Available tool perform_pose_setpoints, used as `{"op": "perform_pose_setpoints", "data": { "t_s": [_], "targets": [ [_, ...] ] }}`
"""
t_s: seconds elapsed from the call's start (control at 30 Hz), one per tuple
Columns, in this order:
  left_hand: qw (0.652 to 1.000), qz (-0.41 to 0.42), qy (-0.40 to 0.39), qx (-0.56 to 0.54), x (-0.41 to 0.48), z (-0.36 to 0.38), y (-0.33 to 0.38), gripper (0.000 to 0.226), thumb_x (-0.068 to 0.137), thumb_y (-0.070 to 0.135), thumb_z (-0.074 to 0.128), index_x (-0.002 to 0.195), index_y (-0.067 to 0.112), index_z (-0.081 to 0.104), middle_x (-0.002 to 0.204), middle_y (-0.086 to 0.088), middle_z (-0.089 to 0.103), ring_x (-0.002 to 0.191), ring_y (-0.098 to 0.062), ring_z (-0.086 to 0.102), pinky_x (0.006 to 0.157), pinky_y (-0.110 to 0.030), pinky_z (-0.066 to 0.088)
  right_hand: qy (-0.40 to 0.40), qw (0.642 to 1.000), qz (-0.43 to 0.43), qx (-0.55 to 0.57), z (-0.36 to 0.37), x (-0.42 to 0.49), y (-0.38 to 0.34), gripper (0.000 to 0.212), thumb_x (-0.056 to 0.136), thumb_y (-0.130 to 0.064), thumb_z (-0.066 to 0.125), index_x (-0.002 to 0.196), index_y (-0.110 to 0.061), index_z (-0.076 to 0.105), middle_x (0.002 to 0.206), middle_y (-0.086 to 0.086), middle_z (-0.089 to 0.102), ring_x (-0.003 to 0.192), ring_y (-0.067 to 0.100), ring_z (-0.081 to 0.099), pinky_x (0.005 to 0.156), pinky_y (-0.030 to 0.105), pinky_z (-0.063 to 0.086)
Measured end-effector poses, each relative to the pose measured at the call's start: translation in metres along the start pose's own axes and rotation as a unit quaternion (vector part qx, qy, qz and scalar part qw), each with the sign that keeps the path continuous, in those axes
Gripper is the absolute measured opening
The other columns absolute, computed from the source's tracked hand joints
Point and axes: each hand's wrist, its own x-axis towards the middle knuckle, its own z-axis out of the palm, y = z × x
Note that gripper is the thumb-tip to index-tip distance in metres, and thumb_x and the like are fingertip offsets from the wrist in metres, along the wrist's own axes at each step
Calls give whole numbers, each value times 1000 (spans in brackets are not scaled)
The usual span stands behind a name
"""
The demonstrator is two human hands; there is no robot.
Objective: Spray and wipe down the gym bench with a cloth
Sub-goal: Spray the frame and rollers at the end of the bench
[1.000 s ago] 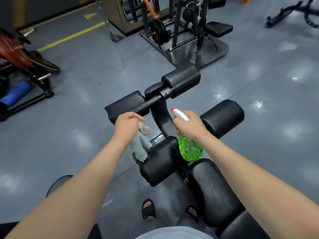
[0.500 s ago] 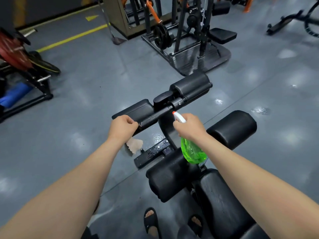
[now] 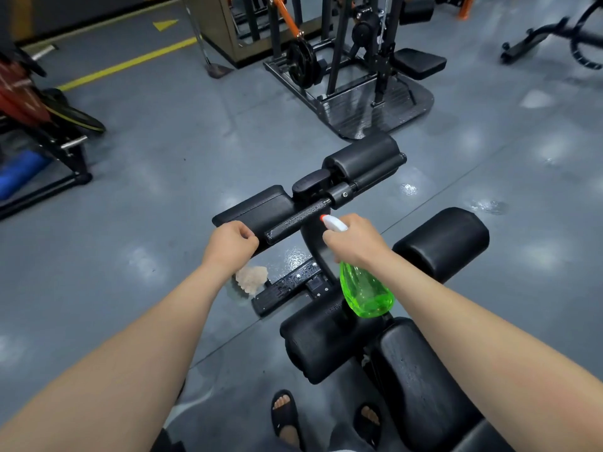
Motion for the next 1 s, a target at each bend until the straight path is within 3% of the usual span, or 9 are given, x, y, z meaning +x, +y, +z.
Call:
{"op": "perform_pose_setpoints", "data": {
  "t_s": [0.13, 0.3, 0.4, 0.57, 0.73, 0.83, 0.9, 1.0],
  "targets": [
    [1000, -7, 6, -3, -2, -6, -4, 9, 86, 17, 58, 79, 20, 64, 79, 4, 69, 79, -19, 66, 71, -31, 54, -32, 999, -22, 0, 16, -6, -7, 17, 75, -33, 51, 67, -19, 45, 63, 1, 58, 66, 31, 71, 60, 38, 53],
    [1000, -15, 12, 2, -6, -13, -9, 9, 85, 17, 57, 80, 18, 64, 78, 3, 69, 76, -18, 65, 63, -28, 50, -71, 997, -33, -4, 32, -13, -5, 17, 75, -35, 50, 66, -21, 45, 62, -3, 56, 62, 22, 73, 63, 36, 54],
    [1000, -16, 17, 6, -7, -14, -7, 8, 85, 18, 58, 81, 18, 64, 79, 3, 69, 77, -18, 65, 65, -29, 52, -69, 997, -23, 13, 32, -16, 1, 17, 77, -34, 51, 68, -19, 47, 63, -2, 60, 63, 23, 73, 62, 35, 53],
    [1000, -1, 20, 5, -10, -8, 15, 8, 85, 19, 58, 82, 17, 65, 77, 3, 69, 76, -16, 64, 65, -29, 52, -20, 1000, -6, 10, 10, -13, 19, 21, 77, -31, 52, 73, -10, 52, 59, 2, 61, 55, 25, 61, 57, 30, 45],
    [999, 39, -5, 11, -10, 7, 62, 7, 83, 23, 60, 79, 20, 64, 77, 7, 68, 73, -11, 62, 58, -24, 44, 42, 999, 18, 30, -28, -5, 47, 17, 79, -29, 51, 69, -15, 47, 72, 14, 69, 75, 36, 71, 57, 31, 41],
    [997, 73, -27, 10, -6, 22, 101, 5, 84, 24, 61, 81, 21, 64, 78, 7, 68, 72, -12, 63, 56, -25, 44, 65, 997, 35, 39, -53, 1, 62, 16, 80, -28, 50, 68, -18, 46, 72, 12, 68, 79, 35, 71, 59, 32, 42],
    [995, 92, -42, 6, -2, 33, 123, 4, 84, 25, 62, 87, 24, 64, 81, 7, 69, 74, -15, 67, 61, -28, 51, 71, 995, 46, 46, -64, 7, 69, 17, 78, -31, 49, 68, -17, 48, 70, 5, 63, 77, 33, 73, 59, 33, 46],
    [990, 114, -75, 30, 5, 53, 154, 23, 86, 25, 60, 109, 28, 59, 89, 5, 69, 75, -19, 69, 71, -32, 57, 74, 994, 51, 60, -80, 17, 80, 22, 77, -33, 49, 70, -12, 49, 67, 4, 62, 75, 34, 73, 57, 34, 48]
  ]
}}
